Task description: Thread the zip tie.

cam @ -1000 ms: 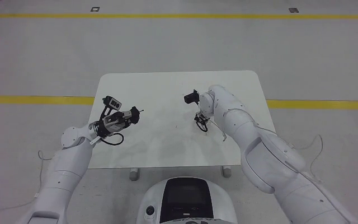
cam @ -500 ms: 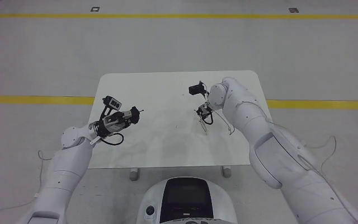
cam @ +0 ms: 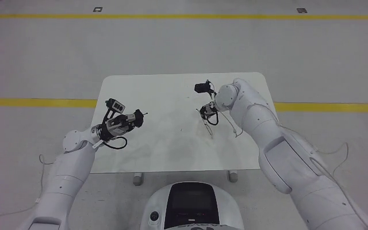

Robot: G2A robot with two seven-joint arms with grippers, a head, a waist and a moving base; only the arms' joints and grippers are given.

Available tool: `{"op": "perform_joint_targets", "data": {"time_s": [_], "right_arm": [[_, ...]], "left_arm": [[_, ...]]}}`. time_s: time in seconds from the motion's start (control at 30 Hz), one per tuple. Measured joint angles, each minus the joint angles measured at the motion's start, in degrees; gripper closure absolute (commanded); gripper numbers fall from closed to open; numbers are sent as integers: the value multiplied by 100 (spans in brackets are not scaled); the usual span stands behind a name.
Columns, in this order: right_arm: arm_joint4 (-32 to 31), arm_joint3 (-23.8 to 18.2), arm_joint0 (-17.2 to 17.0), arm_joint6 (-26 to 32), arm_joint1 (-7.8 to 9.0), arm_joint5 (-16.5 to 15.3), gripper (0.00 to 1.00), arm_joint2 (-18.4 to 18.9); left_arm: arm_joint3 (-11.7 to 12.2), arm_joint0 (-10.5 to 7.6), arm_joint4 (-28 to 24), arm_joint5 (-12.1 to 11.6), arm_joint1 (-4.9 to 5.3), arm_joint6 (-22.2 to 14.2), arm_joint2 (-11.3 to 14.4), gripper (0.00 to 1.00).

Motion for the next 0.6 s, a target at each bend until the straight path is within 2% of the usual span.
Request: {"op": "perform_joint_targets", "data": {"time_s": [0.1,0.2,0.3,0.37,0.5,0.53,0.6], "right_arm": [[562,-90,12,-136,143,-281,100,352],[1010,-490,-157,-278,311,-294,100,673],[1459,-1145,-520,-392,526,-288,100,1055],[1741,-1719,-893,-492,686,-288,100,1359],[1792,-2824,-1556,-407,907,-197,100,1712],[1779,-2956,-1576,-389,911,-186,100,1716],[1778,-2852,-1548,-391,908,-186,100,1709]], "left_arm": [[0,0,0,0,0,0,0,100],[0,0,0,0,0,0,0,100],[0,0,0,0,0,0,0,100],[0,0,0,0,0,0,0,100],[0,0,0,0,0,0,0,100],[0,0,0,0,0,0,0,100],[0,0,0,0,0,0,0,100]]}}
